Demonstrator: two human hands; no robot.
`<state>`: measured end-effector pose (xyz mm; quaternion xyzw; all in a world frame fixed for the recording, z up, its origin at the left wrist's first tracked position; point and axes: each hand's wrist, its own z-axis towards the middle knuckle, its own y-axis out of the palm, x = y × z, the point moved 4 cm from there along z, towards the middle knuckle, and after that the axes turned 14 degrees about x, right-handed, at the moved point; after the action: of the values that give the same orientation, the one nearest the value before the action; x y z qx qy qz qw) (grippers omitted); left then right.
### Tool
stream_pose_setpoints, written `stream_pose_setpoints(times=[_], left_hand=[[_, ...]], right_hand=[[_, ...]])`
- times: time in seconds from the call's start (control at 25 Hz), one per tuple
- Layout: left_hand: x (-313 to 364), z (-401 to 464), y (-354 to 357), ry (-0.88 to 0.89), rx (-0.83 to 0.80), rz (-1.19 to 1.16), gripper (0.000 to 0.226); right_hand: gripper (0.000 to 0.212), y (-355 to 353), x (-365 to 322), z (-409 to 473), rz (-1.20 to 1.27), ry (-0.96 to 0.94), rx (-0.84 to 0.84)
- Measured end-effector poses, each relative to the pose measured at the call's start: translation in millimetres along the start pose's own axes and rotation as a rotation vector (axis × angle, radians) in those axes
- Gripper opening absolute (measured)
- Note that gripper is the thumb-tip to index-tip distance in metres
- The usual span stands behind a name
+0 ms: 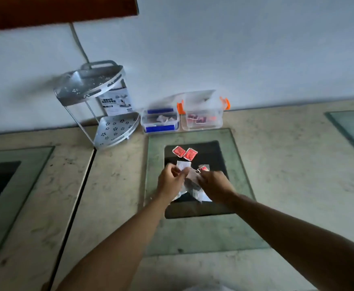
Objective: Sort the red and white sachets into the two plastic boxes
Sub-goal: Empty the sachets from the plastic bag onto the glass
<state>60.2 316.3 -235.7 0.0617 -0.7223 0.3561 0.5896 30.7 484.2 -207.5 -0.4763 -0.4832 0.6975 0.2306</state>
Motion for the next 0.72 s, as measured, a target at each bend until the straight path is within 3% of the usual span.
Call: stream_pose_setpoints(times=[0.08, 0.16, 0.28, 0.4, 0.56, 0.72], left_hand=[[-16.0, -26.4, 22.1, -0.138, -0.027, -0.036, 0.042], [-36.7, -46.2, 37.0, -0.281, -0.12, -0.051, 0.047], [-54.1, -65.5, 37.1, -0.423, -0.176, -0.169, 0.028], [-58.1, -69.7, 30.1, -0.434, -0.149, -0.184, 0.02], [-61.9, -73.6, 25.5, -0.394, -0.163, -0.203, 0.025], [-63.2, -79.8, 19.8, -0.369, -0.211, -0.231, 0.024]], right_hand=[[0.025, 4.9, -0.8, -27.1, 0.077, 0.056, 0.013], [0.045, 23.1, 5.3, -47.3, 0.124, 0.112, -0.088], [0.039, 38.8, 9.3, -62.1, 0.14, 0.178, -0.144], [0.045, 43.3, 7.4, -64.8, 0.203, 0.177, -0.125], [0.03, 44.8, 9.1, -66.0, 0.2, 0.157, -0.04], [0.025, 50.0, 13.0, -62.0, 0.266, 0.2, -0.064]])
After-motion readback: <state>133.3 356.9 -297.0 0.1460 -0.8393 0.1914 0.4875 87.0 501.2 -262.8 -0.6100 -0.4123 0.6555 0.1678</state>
